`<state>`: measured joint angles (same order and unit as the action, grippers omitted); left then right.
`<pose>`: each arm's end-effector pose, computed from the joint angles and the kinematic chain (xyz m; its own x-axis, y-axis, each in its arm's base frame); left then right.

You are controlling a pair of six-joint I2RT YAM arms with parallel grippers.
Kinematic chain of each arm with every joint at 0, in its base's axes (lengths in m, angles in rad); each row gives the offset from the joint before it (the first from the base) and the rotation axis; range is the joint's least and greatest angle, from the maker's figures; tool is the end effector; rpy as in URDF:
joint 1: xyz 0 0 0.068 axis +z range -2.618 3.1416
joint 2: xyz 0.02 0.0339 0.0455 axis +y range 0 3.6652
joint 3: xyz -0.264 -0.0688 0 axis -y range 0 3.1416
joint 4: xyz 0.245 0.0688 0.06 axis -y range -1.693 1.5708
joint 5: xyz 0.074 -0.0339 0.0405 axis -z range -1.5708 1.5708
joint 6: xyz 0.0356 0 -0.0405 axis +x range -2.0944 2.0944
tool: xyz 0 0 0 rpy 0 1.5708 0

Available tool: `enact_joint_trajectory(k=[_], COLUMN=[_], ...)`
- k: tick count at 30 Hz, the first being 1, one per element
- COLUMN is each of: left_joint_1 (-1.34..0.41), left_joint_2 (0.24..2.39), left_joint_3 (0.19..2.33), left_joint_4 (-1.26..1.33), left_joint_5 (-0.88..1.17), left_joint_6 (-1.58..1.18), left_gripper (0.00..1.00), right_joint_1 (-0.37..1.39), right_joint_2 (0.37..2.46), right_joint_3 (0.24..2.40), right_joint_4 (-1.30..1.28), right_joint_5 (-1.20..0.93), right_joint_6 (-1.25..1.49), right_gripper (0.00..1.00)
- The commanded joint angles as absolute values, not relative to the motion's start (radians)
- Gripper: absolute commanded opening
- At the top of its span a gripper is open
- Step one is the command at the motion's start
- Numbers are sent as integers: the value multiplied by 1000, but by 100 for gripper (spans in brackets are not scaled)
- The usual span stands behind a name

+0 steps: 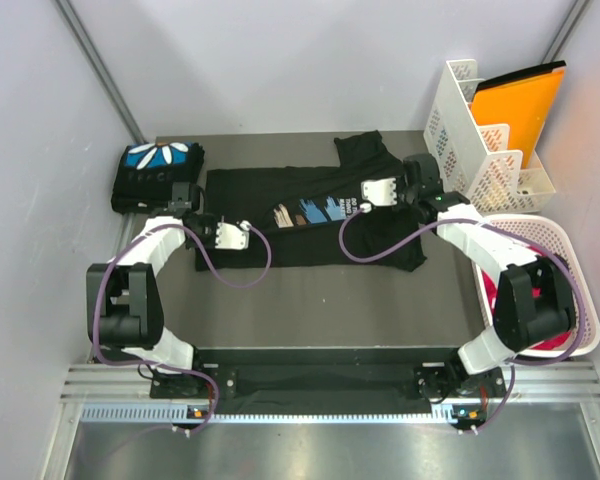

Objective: Fold and stack the t-shirts
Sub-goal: Fold the tshirt

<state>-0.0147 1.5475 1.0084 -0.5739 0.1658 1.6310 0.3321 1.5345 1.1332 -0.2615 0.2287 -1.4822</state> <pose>0.3030 -0.0103 0.2053 0.1412 0.9825 -0.1212 0.8900 -0.0724 0.4501 0.3288 0.1049 0.2700 0.0965 -0.9929 0.0692 -0.5926 -0.1132 -0.7975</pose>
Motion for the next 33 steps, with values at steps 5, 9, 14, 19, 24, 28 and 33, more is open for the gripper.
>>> enact_joint_trajectory(k=[5, 9, 14, 19, 24, 28, 33], left_joint_1=[-8, -8, -8, -8, -8, -8, -8], left_joint_2=[1565, 1583, 1603, 1621, 1635, 1649, 1654], left_joint_3=[1029, 1034, 1035, 1032, 1020, 1016, 970], left_joint_4=[-511, -494, -476, -448, -402, -373, -232], left_joint_5=[166, 167, 161, 155, 146, 129, 81], left_joint_6=[1644, 1638, 1640, 1637, 1631, 1618, 1588], left_gripper=[0, 0, 0, 0, 0, 0, 46], right_joint_1=[316, 316, 316, 316, 314, 316, 316], right_joint_2=[1554, 1575, 1594, 1623, 1643, 1664, 1661], right_joint_3=[1187, 1200, 1212, 1226, 1229, 1232, 1198], right_joint_4=[-183, -172, -167, -160, -130, -127, -81], right_joint_5=[255, 258, 259, 261, 265, 284, 302], right_joint_6=[-1491, -1491, -1493, -1493, -1499, -1499, -1500], right_gripper=[0, 0, 0, 0, 0, 20, 77])
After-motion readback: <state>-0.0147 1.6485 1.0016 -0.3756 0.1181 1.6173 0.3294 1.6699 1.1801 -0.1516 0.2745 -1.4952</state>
